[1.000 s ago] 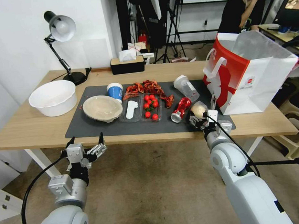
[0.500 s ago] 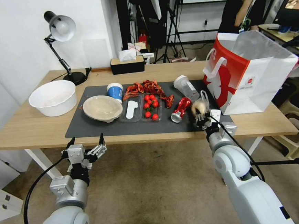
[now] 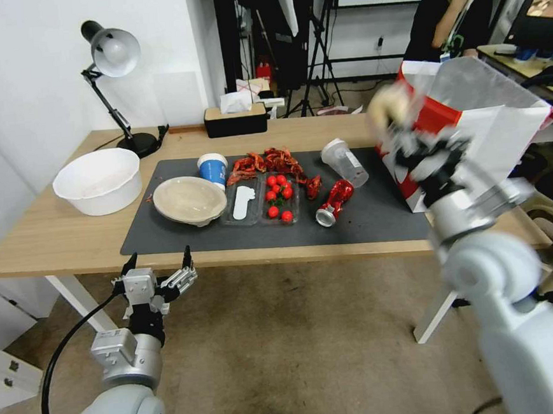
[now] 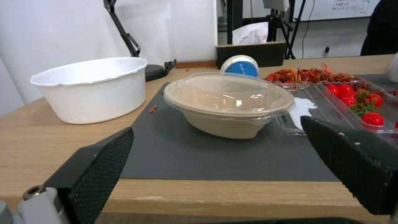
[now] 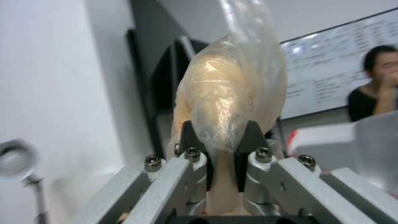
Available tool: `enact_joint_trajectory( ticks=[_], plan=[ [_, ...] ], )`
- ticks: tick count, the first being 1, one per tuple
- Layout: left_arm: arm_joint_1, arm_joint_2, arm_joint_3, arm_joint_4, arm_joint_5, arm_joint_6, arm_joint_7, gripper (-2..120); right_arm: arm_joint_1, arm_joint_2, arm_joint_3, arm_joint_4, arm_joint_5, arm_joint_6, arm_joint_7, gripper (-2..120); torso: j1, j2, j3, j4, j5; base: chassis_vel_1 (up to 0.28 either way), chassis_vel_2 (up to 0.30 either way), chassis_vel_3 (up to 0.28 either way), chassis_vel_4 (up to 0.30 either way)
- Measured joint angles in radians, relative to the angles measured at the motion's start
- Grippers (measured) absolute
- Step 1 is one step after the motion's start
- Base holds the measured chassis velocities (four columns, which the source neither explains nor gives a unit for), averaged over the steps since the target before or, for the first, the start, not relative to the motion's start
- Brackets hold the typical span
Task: Pick up the trash from the table and place it into the takeout bag.
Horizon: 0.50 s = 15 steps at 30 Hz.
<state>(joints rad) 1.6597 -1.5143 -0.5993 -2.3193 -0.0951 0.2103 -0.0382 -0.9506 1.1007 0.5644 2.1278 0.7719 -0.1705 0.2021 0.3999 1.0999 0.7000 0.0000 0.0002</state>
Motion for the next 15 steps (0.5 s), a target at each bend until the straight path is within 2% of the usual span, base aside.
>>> enact_joint_trajectory(
  ticks=[1,5,10,11,12,14,15],
  plan=[
    [0.0,0.0,0.0,0.0,0.0,0.0,0.0,100,0.0,0.0,0.0,0.0,0.0,0.0,0.0,5,0.0,0.0,0.0,0.0,0.0,0.0,0.0,0.0,0.0],
    [0.009,-0.005,0.007,-0.004,0.014,-0.01,0.005,100,0.109,-0.051,0.002,-0.1,0.047,-0.012,0.12,5,0.0,0.0,0.0,0.0001,-0.0001,0.0,0.0,0.0,0.0],
    [0.014,-0.007,0.008,-0.005,0.02,-0.016,0.007,100,0.155,-0.059,-0.004,-0.143,0.066,-0.047,0.202,5,0.0,0.0,0.0,0.0,-0.0001,0.0,0.0,0.0,0.0],
    [0.017,-0.008,0.008,-0.006,0.024,-0.02,0.008,100,0.187,-0.061,-0.011,-0.169,0.094,-0.082,0.277,5,0.0,0.0,0.0,0.0,0.0001,0.0,0.0,0.0,0.0],
    [0.017,-0.008,0.008,-0.006,0.024,-0.02,0.008,100,0.187,-0.061,-0.011,-0.169,0.094,-0.082,0.277,5,0.0,0.0,0.0,0.0,0.0001,0.0,0.0,0.0,0.0],
    [0.021,-0.01,0.007,-0.009,0.031,-0.027,0.009,100,0.233,-0.061,-0.023,-0.203,0.14,-0.167,0.405,5,0.0,0.0,0.0,0.0001,-0.0002,0.0,0.0,0.0,0.0],
    [0.022,-0.01,0.007,-0.009,0.033,-0.029,0.009,100,0.243,-0.061,-0.025,-0.213,0.147,-0.189,0.432,5,0.0,0.0,0.0,0.0001,-0.0001,0.0,0.0,0.0,0.0]
  ],
)
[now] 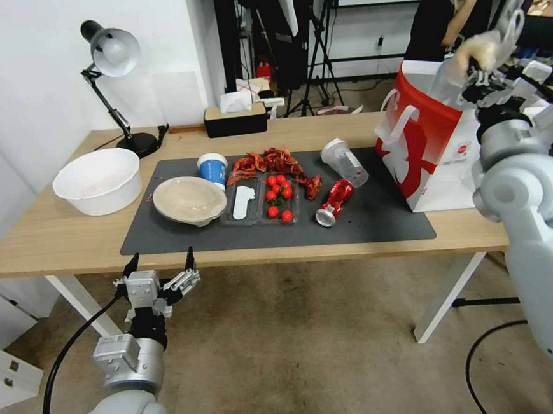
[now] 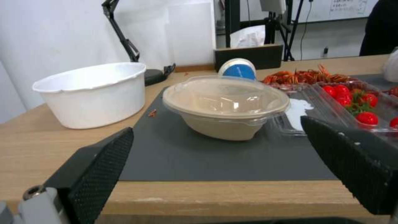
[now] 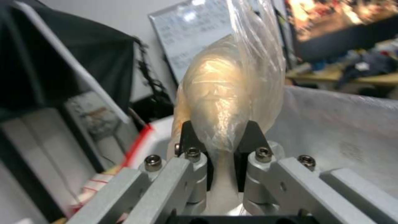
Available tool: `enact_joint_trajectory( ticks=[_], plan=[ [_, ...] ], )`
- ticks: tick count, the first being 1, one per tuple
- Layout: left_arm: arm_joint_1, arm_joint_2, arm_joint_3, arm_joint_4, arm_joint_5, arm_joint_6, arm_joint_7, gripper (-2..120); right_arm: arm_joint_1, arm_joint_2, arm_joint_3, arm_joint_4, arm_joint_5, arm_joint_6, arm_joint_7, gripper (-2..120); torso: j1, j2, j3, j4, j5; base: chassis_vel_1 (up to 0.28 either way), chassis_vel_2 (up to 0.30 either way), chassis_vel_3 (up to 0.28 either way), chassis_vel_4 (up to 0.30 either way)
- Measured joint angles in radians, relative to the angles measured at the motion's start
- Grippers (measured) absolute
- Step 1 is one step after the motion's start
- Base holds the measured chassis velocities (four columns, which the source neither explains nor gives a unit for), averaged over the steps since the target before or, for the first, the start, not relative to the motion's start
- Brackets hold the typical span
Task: Pick up the trash from the table and place it into the takeout bag.
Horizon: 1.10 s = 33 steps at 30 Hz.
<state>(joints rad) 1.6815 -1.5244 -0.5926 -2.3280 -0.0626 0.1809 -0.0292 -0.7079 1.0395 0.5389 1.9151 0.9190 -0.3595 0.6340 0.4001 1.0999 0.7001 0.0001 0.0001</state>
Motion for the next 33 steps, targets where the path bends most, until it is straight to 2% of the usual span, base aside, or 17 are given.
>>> enact_joint_trajectory(
  ticks=[5,7,9,13,15,16,17,18,19,21,22,24,26,28,31,32,33],
  plan=[
    [0.002,-0.003,0.0,0.0,0.006,-0.004,0.001,100,0.019,0.0,-0.001,-0.021,0.009,-0.046,0.053,8,0.0,0.0,0.0,-0.0001,-0.0001,0.0,0.0,0.0,0.0],
    [0.002,-0.006,0.0,0.0,0.012,-0.007,0.003,100,0.022,0.0,-0.001,-0.03,0.011,-0.062,0.06,20,0.0,0.0,0.0,-0.0001,0.0,0.0,0.0,0.0,0.0],
    [0.003,-0.007,0.001,0.001,0.013,-0.008,0.003,100,0.022,-0.001,-0.001,-0.03,0.011,-0.065,0.06,24,0.0,0.0,0.0,-0.0001,-0.0001,0.0,0.0,0.0,0.0],
    [0.001,-0.011,0.006,0.005,0.02,-0.009,0.006,100,0.023,-0.006,0.0,-0.034,0.011,-0.076,0.06,41,0.0,0.0,0.0,-0.0001,-0.0002,0.0,0.0,0.0,0.0],
    [0.001,-0.011,0.006,0.005,0.02,-0.009,0.006,100,0.023,-0.006,0.0,-0.034,0.011,-0.076,0.06,41,0.0,0.0,0.0,-0.0001,-0.0002,0.0,0.0,0.0,0.0],
    [0.0,-0.012,0.007,0.007,0.021,-0.009,0.007,100,0.023,-0.008,0.0,-0.036,0.011,-0.077,0.06,48,0.0,0.0,0.0,-0.0001,-0.0001,0.0,0.0,0.0,0.0],
    [-0.001,-0.013,0.008,0.01,0.022,-0.01,0.007,100,0.026,-0.01,0.0,-0.04,0.009,-0.078,0.058,61,0.0,0.0,0.0,-0.0001,-0.0001,0.0,0.0,0.0,0.0],
    [-0.001,-0.013,0.008,0.01,0.022,-0.01,0.007,100,0.026,-0.01,0.0,-0.04,0.009,-0.078,0.058,61,0.0,0.0,0.0,-0.0001,-0.0001,0.0,0.0,0.0,0.0],
    [-0.001,-0.013,0.008,0.01,0.023,-0.011,0.007,100,0.029,-0.011,0.001,-0.041,0.009,-0.078,0.058,70,0.0,0.0,0.0,-0.0001,-0.0002,0.0,0.0,0.0,0.0],
    [-0.002,-0.014,0.008,0.011,0.023,-0.012,0.007,100,0.034,-0.013,0.001,-0.041,0.011,-0.073,0.053,77,0.0,0.0,0.0,-0.0001,0.0,0.0,0.0,0.0,0.0],
    [-0.002,-0.014,0.008,0.011,0.023,-0.012,0.007,100,0.039,-0.016,0.002,-0.04,0.025,-0.041,0.032,86,0.0,0.0,0.0,-0.0001,-0.0001,0.0,0.0,0.0,0.0],
    [-0.002,-0.014,0.008,0.011,0.023,-0.012,0.007,100,0.04,-0.017,0.002,-0.039,0.03,-0.033,0.025,86,0.0,0.0,0.0,-0.0001,-0.0001,0.0,0.0,0.0,0.0],
    [-0.002,-0.014,0.008,0.011,0.023,-0.013,0.008,100,0.039,-0.022,0.005,-0.022,0.061,0.064,-0.06,96,0.0,0.0,0.0,0.0,-0.0001,0.0,0.0,0.0,0.0],
    [-0.002,-0.014,0.008,0.011,0.023,-0.013,0.008,100,0.036,-0.023,0.006,-0.017,0.064,0.083,-0.08,97,0.0,0.0,0.0,0.0001,-0.0003,0.0,0.0,0.0,0.0],
    [-0.002,-0.013,0.007,0.012,0.023,-0.013,0.008,100,-0.009,-0.032,0.011,0.035,0.076,0.173,-0.225,100,0.0,0.0,0.0,-0.0001,-0.0001,0.0,0.0,0.0,0.0],
    [-0.002,-0.013,0.007,0.012,0.023,-0.013,0.008,100,-0.009,-0.032,0.011,0.035,0.076,0.173,-0.225,100,0.0,0.0,0.0,-0.0001,-0.0001,0.0,0.0,0.0,0.0],
    [-0.002,-0.012,0.007,0.012,0.023,-0.014,0.008,100,-0.036,-0.037,0.012,0.067,0.077,0.196,-0.278,100,0.0,0.0,0.0,-0.0001,-0.0002,0.0,0.0,0.0,0.0]
  ],
)
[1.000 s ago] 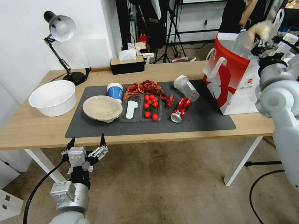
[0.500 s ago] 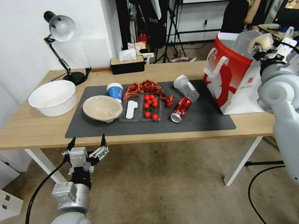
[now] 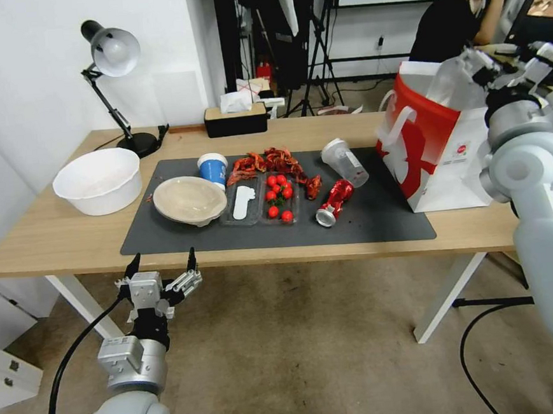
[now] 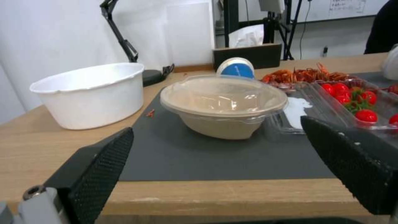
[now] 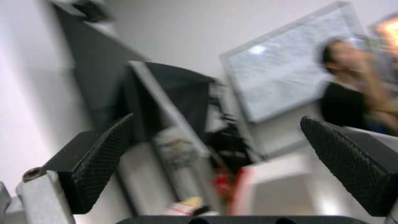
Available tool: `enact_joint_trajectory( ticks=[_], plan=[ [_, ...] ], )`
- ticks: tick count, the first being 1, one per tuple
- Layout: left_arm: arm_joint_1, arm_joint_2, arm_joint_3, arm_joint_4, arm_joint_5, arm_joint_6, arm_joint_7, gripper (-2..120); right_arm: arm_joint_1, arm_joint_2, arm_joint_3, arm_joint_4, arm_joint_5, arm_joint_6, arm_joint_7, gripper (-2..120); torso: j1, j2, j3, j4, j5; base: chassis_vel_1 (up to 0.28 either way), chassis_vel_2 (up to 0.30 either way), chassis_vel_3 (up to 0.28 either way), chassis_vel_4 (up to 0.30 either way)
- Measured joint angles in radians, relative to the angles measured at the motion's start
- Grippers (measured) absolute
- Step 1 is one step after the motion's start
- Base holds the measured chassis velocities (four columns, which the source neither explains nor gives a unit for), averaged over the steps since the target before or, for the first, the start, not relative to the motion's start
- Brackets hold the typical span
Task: Pick up the trash from the table and place it into the takeout bag.
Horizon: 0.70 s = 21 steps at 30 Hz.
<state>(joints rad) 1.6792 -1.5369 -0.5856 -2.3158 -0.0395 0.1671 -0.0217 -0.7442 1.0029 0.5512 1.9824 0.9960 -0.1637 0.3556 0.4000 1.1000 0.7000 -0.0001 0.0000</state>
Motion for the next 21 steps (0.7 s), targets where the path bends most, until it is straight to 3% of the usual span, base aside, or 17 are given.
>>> enact_joint_trajectory(
  ticks=[2,6,10,15,17,21],
  plan=[
    [0.0,0.002,0.0,0.0,-0.001,-0.001,0.0,100,-0.093,-0.008,0.0,0.097,-0.017,0.03,-0.092,100,0.0,0.0,0.0,0.0001,-0.0001,0.0,0.0,0.0,0.0],
    [-0.001,0.006,-0.001,0.002,-0.001,-0.004,0.0,100,-0.208,-0.004,-0.006,0.182,-0.08,0.043,-0.151,100,0.0,0.0,0.0,-0.0002,0.0,0.0,0.0,0.0,0.0],
    [0.0,0.01,-0.002,0.007,-0.004,-0.019,-0.001,100,-0.376,0.021,-0.028,0.256,-0.24,0.081,-0.198,100,0.0,0.0,0.0,0.0001,0.0001,0.0,0.0,0.0,0.0],
    [0.002,0.017,-0.003,0.017,-0.007,-0.041,-0.002,100,-0.585,0.072,-0.07,0.303,-0.483,0.139,-0.179,100,0.0,0.0,0.0,-0.0001,-0.0001,0.0,0.0,0.0,0.0],
    [0.003,0.019,-0.003,0.019,-0.008,-0.043,-0.002,100,-0.613,0.081,-0.077,0.304,-0.516,0.151,-0.172,100,0.0,0.0,0.0,-0.0001,-0.0002,0.0,0.0,0.0,0.0],
    [0.002,0.026,-0.004,0.026,-0.011,-0.049,-0.002,100,-0.759,0.132,-0.124,0.3,-0.675,0.217,-0.101,100,0.0,0.0,0.0,-0.0002,0.0,0.0,0.0,0.0,0.0]
  ],
)
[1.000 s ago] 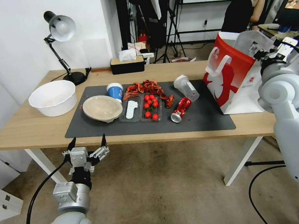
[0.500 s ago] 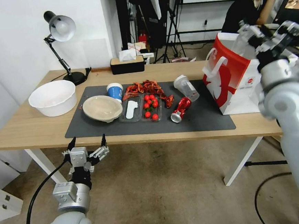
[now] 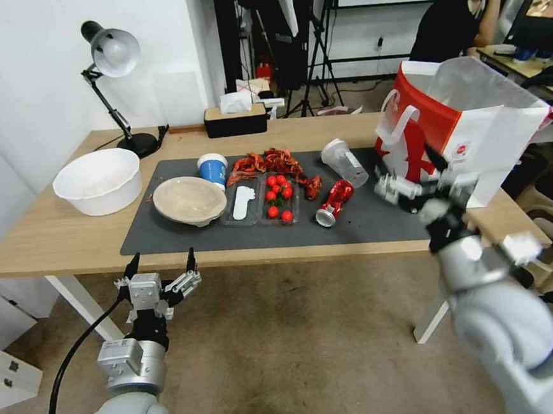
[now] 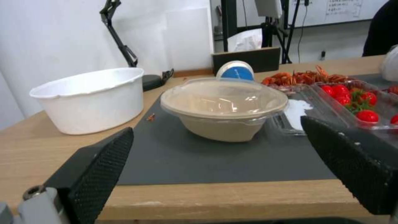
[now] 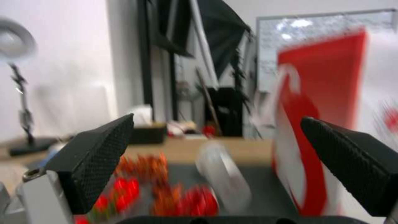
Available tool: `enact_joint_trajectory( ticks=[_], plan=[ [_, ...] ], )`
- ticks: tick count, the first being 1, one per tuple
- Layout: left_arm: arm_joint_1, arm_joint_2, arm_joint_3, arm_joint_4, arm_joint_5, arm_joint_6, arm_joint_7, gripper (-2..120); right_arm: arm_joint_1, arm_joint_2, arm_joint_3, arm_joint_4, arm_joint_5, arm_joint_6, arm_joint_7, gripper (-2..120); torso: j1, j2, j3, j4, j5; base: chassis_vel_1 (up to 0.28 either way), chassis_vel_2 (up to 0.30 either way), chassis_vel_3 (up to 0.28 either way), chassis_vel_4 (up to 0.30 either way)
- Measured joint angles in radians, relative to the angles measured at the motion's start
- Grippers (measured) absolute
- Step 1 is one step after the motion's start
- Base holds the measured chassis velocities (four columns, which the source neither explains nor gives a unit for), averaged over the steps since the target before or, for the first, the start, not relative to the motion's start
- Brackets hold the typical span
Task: Pick up the trash from the table and place it into the takeout bag.
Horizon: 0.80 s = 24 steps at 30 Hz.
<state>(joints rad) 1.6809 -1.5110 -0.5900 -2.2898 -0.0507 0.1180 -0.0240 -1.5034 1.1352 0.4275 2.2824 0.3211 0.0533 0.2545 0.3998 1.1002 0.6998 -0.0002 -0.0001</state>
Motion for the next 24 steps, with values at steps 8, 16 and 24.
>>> enact_joint_trajectory(
  ticks=[8,16,24],
  plan=[
    [-0.006,0.005,0.0,0.018,-0.005,-0.007,0.0,100,-0.162,0.063,-0.089,-0.056,-0.16,0.097,0.132,100,0.0,0.0,0.0,0.0001,0.0,0.0,0.0,0.0,0.0],
    [-0.007,0.012,-0.003,0.022,-0.024,-0.013,-0.001,100,-0.201,0.091,-0.13,-0.11,-0.207,0.143,0.184,100,0.0,0.0,0.0,0.0003,0.0,0.0,0.0,0.0,0.0],
    [-0.005,0.018,-0.007,0.023,-0.027,-0.019,-0.002,100,-0.157,0.109,-0.159,-0.119,-0.204,0.113,0.224,100,0.0,0.0,0.0,0.0002,0.0,0.0,0.0,0.0,0.0]
  ],
)
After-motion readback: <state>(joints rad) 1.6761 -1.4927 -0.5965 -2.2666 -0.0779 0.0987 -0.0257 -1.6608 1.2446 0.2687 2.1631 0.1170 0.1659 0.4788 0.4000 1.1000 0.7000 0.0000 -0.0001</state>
